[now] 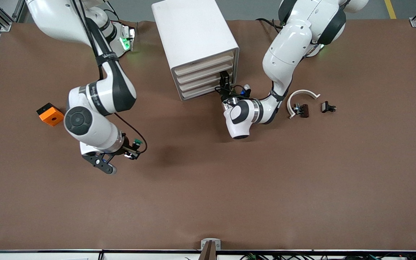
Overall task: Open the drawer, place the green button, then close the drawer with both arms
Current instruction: 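Carry the held button with the right gripper toward the open drawer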
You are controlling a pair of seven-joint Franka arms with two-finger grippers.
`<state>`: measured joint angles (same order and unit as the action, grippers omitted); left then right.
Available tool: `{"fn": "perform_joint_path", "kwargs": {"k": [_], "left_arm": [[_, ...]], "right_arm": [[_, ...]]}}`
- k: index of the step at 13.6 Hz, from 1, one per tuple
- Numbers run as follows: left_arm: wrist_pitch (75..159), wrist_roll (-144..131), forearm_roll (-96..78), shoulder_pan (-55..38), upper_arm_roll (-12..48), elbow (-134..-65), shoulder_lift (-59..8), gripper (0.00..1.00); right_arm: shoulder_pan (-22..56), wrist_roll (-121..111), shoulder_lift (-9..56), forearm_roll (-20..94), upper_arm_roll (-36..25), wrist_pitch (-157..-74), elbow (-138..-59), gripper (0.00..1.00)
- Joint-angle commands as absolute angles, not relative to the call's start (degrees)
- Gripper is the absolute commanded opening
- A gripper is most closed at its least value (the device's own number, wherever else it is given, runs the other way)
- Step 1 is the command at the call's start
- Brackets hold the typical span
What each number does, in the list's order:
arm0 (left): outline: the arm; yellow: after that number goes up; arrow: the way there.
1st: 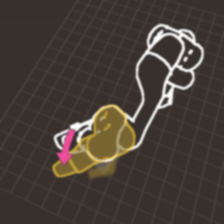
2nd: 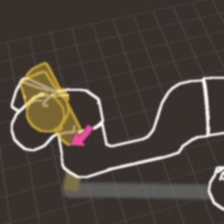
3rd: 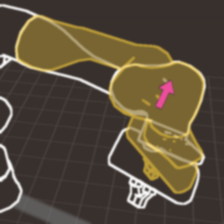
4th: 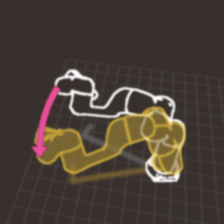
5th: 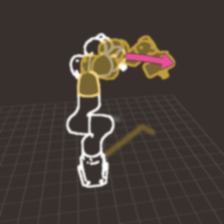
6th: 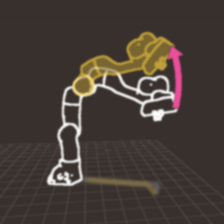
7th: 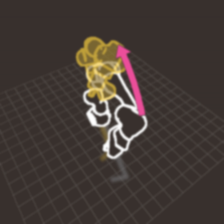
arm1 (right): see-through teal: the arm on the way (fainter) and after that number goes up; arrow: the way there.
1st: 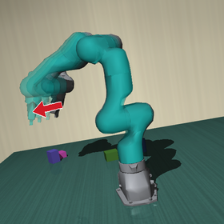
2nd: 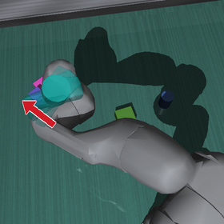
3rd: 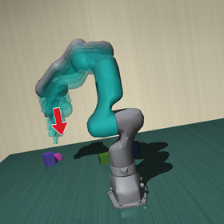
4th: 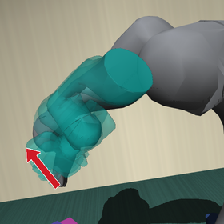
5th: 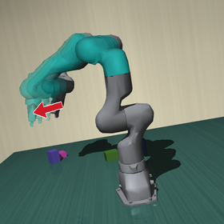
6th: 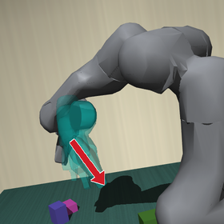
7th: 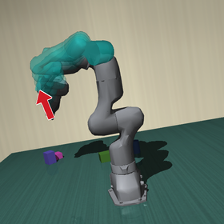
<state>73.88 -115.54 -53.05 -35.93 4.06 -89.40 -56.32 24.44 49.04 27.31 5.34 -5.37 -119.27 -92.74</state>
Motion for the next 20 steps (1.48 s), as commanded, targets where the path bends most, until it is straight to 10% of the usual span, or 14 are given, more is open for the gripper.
{"fn": "perform_joint_path", "kwargs": {"k": [1, 20], "left_arm": [[73.65, -116.54, -52.82, -36.30, 3.78, -90.00, -55.81, 0.09], [75.67, -116.37, -53.70, -25.15, 3.43, -86.13, -55.46, 0.07]], "right_arm": [[26.97, 54.65, 26.02, 4.13, -5.62, -119.00, -93.87, 0.00], [42.96, 78.81, 20.30, 0.36, -5.63, -120.15, -101.95, 0.00]]}}
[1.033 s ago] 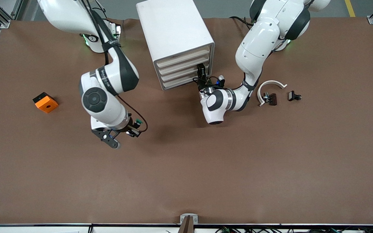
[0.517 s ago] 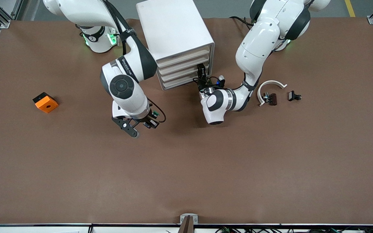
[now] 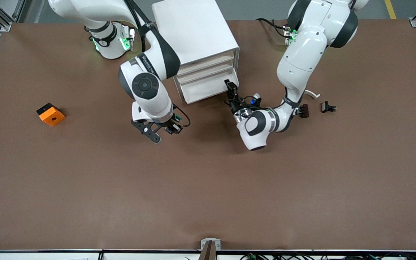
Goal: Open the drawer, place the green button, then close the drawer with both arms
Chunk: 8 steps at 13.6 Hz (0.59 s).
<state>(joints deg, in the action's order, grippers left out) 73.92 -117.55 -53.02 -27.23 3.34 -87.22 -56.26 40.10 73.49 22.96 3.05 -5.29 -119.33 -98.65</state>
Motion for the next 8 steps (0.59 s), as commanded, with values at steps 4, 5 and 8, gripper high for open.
{"fn": "perform_joint_path", "kwargs": {"k": [4, 5, 8], "left_arm": [[76.99, -116.37, -54.58, -21.10, 3.43, -86.13, -55.46, 0.07], [77.08, -116.37, -54.58, -20.83, 3.43, -86.13, -55.46, 0.07], [77.17, -116.37, -54.58, -20.92, 3.43, -86.13, -55.46, 0.33]], "right_arm": [[48.59, 87.25, 20.30, 0.00, -5.62, -120.23, -101.87, 0.00], [50.00, 89.02, 20.30, -0.35, -5.71, -120.15, -101.87, 0.00], [53.69, 94.99, 20.13, -1.93, -5.63, -120.15, -101.60, 0.00]]}}
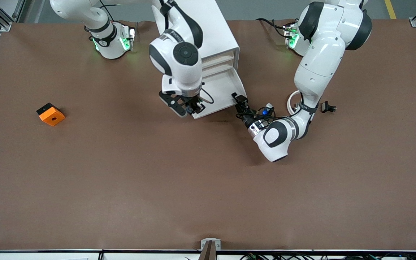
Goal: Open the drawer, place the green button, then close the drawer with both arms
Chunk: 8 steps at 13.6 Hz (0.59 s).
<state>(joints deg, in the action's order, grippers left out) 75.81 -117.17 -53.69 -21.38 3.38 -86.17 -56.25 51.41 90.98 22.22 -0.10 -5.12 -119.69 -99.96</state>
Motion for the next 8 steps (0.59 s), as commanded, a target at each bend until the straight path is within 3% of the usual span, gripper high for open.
{"fn": "perform_joint_path", "kwargs": {"k": [1, 2, 8], "left_arm": [[77.60, -116.37, -54.84, -20.83, 3.43, -86.13, -55.46, 0.63], [78.04, -116.28, -55.19, -20.83, 3.43, -86.05, -55.28, 1.00], [78.05, -110.85, -54.32, -20.57, 3.34, -82.62, -52.92, 1.00]], "right_arm": [[54.66, 96.58, 20.21, -2.46, -5.63, -120.23, -101.51, 0.00], [55.62, 97.81, 20.21, -2.55, -5.62, -120.41, -101.51, 0.00], [59.05, 101.60, 21.18, -3.43, -5.54, -123.84, -101.69, 0.00]]}}
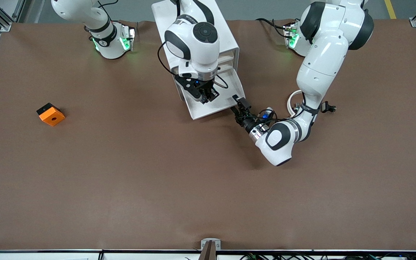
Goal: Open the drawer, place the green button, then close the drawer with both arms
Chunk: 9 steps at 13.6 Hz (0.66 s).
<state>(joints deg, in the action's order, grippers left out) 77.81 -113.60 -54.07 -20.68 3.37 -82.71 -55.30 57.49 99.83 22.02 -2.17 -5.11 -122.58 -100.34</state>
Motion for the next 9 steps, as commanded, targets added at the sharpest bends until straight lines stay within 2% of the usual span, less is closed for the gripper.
{"fn": "perform_joint_path", "kwargs": {"k": [1, 9], "left_arm": [[77.87, -109.61, -53.79, -20.48, 3.34, -81.23, -52.74, 1.00], [78.22, -76.95, -37.81, -20.74, 3.17, -75.77, -47.20, 1.00]], "right_arm": [[59.32, 101.60, 21.62, -3.60, -5.54, -123.84, -101.78, 0.00], [59.85, 100.20, 24.69, -4.57, -5.45, -125.41, -101.78, 0.00]]}}
